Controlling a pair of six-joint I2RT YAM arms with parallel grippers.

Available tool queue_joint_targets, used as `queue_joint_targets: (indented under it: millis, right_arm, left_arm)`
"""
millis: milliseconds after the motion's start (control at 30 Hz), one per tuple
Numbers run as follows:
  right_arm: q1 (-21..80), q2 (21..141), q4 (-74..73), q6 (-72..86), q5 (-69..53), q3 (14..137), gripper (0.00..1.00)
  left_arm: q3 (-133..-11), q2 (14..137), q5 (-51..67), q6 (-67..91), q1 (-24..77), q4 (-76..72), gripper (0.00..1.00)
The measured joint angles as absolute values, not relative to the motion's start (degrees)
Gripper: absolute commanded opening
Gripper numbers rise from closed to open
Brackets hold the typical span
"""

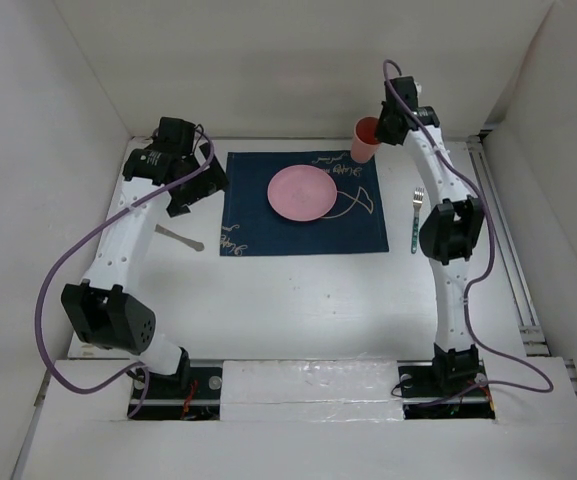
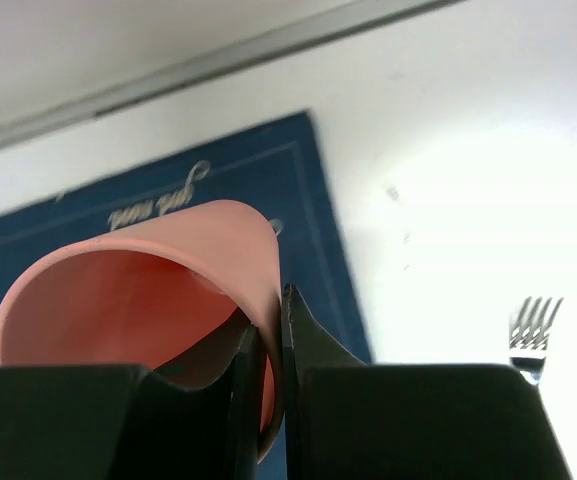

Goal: Set the dinner table for one person

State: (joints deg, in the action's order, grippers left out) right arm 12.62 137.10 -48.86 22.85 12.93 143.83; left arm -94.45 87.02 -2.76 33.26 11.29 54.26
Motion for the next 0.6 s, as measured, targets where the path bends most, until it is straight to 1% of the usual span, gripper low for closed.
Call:
queue_joint_targets:
  millis: [167, 600]
  right_arm:
    - [9.7, 138.8, -48.4, 22.2, 10.0, 146.8, 0.0]
    - [11.0, 142.5, -44.2, 20.7, 9.0, 147.7, 0.0]
  left_arm:
    - [-93.4, 87.0, -2.0, 33.0, 11.3, 53.1, 1.0]
    - [-92.5, 87.3, -1.7, 31.3, 11.3, 51.7, 1.0]
